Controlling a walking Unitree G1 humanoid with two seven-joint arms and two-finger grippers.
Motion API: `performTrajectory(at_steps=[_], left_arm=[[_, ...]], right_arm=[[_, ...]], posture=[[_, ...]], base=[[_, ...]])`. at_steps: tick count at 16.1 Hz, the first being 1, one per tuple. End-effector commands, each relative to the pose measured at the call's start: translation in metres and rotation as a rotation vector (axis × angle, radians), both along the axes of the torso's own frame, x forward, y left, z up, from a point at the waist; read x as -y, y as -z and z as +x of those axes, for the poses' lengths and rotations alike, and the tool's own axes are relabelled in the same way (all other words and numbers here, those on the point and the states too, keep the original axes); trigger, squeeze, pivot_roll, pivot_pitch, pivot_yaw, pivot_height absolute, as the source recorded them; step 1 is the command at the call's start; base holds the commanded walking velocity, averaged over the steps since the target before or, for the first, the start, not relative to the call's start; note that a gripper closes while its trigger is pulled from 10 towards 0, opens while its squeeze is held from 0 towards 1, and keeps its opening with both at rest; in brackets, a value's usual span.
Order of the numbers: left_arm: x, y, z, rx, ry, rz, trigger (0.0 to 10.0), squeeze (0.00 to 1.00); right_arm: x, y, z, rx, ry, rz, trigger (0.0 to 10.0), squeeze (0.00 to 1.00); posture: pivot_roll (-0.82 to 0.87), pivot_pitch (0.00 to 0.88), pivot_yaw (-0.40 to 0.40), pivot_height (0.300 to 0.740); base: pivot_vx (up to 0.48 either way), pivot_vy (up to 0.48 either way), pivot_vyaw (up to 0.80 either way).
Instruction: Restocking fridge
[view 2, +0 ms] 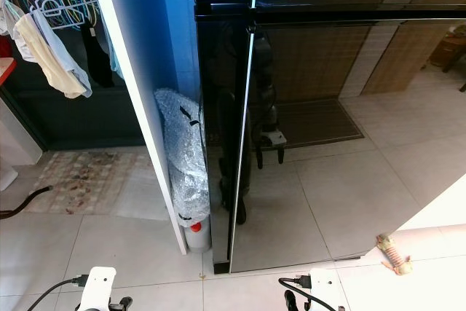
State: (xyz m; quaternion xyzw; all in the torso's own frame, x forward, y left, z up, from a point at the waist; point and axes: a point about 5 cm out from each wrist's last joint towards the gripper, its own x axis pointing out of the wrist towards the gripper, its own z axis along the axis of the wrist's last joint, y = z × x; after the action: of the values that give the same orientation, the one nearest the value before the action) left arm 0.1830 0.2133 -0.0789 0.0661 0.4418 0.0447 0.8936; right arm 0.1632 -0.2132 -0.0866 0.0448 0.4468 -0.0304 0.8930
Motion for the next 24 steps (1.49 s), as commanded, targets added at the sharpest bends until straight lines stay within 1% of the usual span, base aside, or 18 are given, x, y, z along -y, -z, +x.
performTrajectory(at_steps=[1,3,9,12,15,18,22,24], left_arm=[[-0.001,0.001,-0.003,-0.007,-0.001,0.004,10.0,0.00],[0.001,0.001,-0.002,-0.008,0.008,-0.002,10.0,0.00],[0.003,0.000,0.002,0.005,0.006,-0.005,10.0,0.00],[0.004,0.001,-0.001,0.000,-0.004,-0.012,10.0,0.00],[0.002,0.002,-0.003,-0.013,-0.007,-0.006,10.0,0.00],[0.001,0.003,-0.006,-0.024,-0.008,-0.006,10.0,0.00],[0.000,0.005,-0.010,-0.033,-0.011,-0.006,10.0,0.00],[0.001,0.005,-0.010,-0.035,-0.010,-0.006,10.0,0.00]], right_arm=[[0.002,0.001,-0.003,-0.008,0.014,-0.003,10.0,0.00],[-0.002,0.004,-0.008,-0.030,-0.026,0.009,10.0,0.00],[-0.001,0.004,-0.007,-0.037,-0.024,0.008,10.0,0.00],[0.000,0.003,-0.007,-0.036,-0.021,0.004,10.0,0.00],[0.000,0.003,-0.006,-0.033,-0.008,0.003,10.0,0.00],[0.002,0.003,-0.006,-0.042,-0.017,-0.030,10.0,0.00],[0.003,0.003,-0.006,-0.044,-0.013,-0.051,10.0,0.00],[0.003,0.003,-0.007,-0.048,-0.017,-0.052,10.0,0.00]], posture=[[-0.11,0.010,-0.035,0.740],[-0.08,0.000,-0.042,0.740],[-0.08,0.007,-0.047,0.740],[-0.10,0.022,-0.042,0.740],[-0.10,0.029,-0.038,0.740],[-0.10,0.033,-0.037,0.740],[-0.09,0.036,-0.041,0.740],[-0.09,0.036,-0.041,0.740]], base=[[0.000,0.000,0.00],[0.000,0.000,0.00],[0.000,0.000,0.00],[0.000,0.000,0.00],[0.000,0.000,0.00],[0.000,0.000,0.00],[0.000,0.000,0.57],[0.000,0.000,0.58]])
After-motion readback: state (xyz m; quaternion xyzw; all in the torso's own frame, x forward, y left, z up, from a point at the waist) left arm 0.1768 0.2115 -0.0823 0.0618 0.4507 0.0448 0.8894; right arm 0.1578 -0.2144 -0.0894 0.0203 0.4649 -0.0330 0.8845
